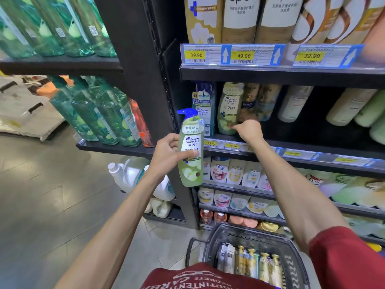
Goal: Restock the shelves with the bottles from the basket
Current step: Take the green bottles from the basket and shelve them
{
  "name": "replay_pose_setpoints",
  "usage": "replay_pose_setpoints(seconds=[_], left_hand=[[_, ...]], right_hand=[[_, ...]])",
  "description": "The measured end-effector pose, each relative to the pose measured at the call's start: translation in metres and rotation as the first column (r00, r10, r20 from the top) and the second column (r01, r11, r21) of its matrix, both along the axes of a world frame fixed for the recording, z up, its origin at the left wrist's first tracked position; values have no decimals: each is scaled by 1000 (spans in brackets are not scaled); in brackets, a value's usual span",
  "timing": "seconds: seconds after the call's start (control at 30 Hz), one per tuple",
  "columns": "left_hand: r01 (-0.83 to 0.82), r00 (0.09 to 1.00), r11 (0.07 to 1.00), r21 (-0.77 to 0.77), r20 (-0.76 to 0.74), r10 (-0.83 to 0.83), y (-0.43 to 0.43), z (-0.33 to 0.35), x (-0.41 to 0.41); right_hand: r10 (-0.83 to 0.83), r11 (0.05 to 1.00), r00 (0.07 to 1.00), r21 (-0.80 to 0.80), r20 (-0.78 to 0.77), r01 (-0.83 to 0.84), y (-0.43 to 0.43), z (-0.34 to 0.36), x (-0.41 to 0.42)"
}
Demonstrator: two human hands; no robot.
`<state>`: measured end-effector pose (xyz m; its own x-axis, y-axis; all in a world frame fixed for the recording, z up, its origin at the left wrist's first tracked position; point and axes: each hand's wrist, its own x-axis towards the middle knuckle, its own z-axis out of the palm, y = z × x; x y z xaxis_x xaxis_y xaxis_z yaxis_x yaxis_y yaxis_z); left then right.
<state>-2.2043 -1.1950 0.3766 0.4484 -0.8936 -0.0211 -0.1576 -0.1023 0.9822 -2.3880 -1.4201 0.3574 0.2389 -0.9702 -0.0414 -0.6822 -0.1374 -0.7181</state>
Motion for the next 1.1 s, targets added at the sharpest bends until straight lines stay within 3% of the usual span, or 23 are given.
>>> replay_pose_setpoints(seconds=[0.3, 0.47, 0.6, 0.73, 0.87, 1.1], left_hand=[[-6, 1000, 1000, 3, 2, 6, -4, -2, 1], [6, 1000, 1000, 3, 2, -6, -4, -3, 0], [5, 1000, 1000, -11, -12, -5, -3, -3, 2], [14, 1000, 1000, -17, -20, -14, -3, -1, 2], [41, 999, 998, -40, -32, -42, -5, 2, 1], [120, 992, 989, -89, -18, -122, -16, 9, -10]], right_hand=[[-16, 1000, 994, 27, 107, 13, 2, 8, 1], [-24, 995, 1000, 97, 14, 22, 4, 10, 2], [-69, 984, 990, 174, 123, 47, 8, 15, -3], [-59, 991, 989, 127, 138, 42, 17, 26, -14], [8, 998, 988, 57, 153, -17, 33, 32, -27], [197, 955, 887, 121, 418, -270, 96, 19, -49]])
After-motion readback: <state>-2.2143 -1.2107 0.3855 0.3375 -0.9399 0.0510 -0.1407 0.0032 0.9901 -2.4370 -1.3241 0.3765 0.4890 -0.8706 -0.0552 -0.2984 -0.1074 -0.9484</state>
